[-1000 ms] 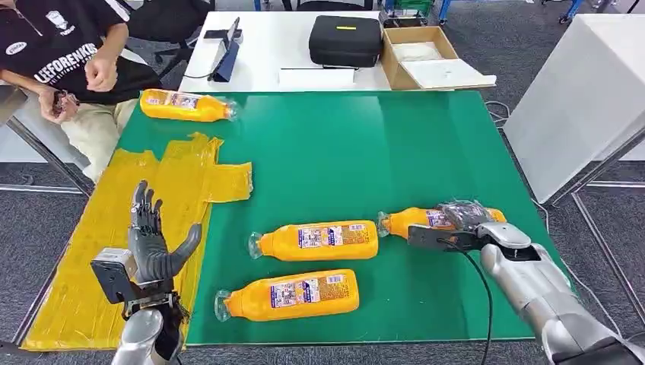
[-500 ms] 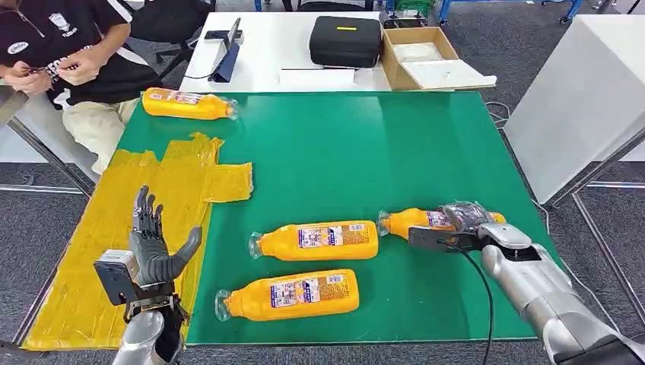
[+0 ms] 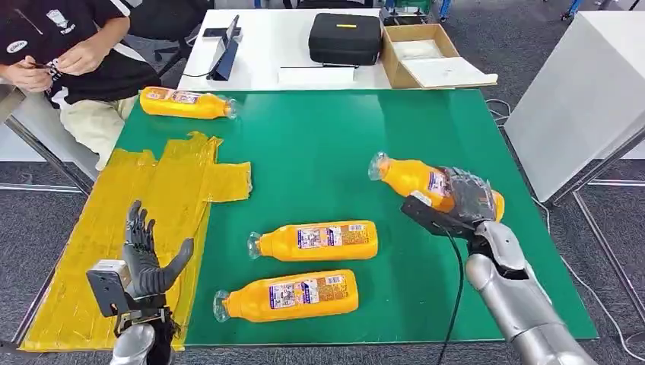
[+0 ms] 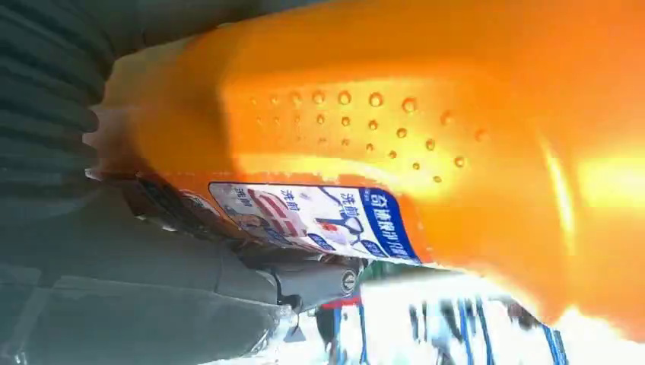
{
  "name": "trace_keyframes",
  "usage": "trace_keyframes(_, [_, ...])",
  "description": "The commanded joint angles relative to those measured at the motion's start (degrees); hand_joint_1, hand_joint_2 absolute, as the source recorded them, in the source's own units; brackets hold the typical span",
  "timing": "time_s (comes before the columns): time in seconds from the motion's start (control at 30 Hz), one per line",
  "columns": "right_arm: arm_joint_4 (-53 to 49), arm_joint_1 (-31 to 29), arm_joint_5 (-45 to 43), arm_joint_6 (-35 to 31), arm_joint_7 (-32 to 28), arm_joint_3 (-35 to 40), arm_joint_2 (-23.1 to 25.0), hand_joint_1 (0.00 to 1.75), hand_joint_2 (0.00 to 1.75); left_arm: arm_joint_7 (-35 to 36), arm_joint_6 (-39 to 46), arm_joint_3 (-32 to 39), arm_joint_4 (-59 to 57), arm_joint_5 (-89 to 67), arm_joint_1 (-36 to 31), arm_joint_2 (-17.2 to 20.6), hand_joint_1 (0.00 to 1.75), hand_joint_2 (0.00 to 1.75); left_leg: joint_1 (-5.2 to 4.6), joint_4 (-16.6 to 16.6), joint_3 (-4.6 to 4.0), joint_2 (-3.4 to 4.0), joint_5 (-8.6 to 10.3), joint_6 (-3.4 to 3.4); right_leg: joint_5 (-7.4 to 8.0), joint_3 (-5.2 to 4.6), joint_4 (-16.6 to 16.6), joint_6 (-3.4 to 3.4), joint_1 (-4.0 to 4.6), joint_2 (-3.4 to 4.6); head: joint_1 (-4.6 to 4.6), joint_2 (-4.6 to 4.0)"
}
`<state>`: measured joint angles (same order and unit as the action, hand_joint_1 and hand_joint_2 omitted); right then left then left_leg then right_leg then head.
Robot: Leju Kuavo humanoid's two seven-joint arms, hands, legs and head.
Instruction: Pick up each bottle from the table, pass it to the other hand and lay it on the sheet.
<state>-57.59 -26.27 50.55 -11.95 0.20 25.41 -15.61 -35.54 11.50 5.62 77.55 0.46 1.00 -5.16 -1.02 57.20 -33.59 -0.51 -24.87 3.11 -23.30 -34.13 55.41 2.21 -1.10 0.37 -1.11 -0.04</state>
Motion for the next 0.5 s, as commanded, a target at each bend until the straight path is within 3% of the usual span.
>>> trace_keyframes(0.03, [-12.01, 5.42, -0.28, -4.69, -2.26, -8.66, 4.38, 1.75, 1.75, 0.61, -0.43, 2.87, -0.79, -0.47, -0.54, -1.23, 0.00, 1.75, 0.09, 0.02, 0.15, 0.07, -0.09, -0.25, -0.06, 0.17, -0.04, -0.15, 0.09, 0.00, 0.00, 0.00])
trace_keyframes(0.2, [-16.41, 12.29, -13.29, -12.12, -15.46, -9.40, 9.61, 1.75, 1.75, 0.30, -1.61, 0.75, -3.31, -1.20, -2.19, -1.12, 0.00, 1.75, 0.09, -0.05, 0.20, -0.04, -0.07, -0.28, -0.08, 0.25, -0.10, -0.18, 0.09, -0.12, 0.02, 0.00])
trace_keyframes(0.33, [-10.67, 11.39, -30.70, -10.30, -30.94, -4.27, 16.49, 1.75, 1.75, 0.08, -3.48, -3.26, -4.34, -2.12, -4.56, -1.07, 0.00, 1.75, 0.05, -0.07, 0.15, 0.05, -0.04, -0.22, -0.02, 0.15, -0.08, -0.14, 0.06, 0.00, 0.02, 0.00])
trace_keyframes(0.5, [-4.15, 9.52, -37.29, -9.16, -34.78, -0.20, 21.27, 1.75, 1.75, 0.75, -4.53, -7.51, -5.07, -2.19, -6.76, -1.38, 0.00, 1.75, 0.06, -0.07, 0.16, 0.14, -0.02, -0.25, 0.01, 0.10, -0.07, -0.15, 0.07, 0.03, 0.02, 0.00])
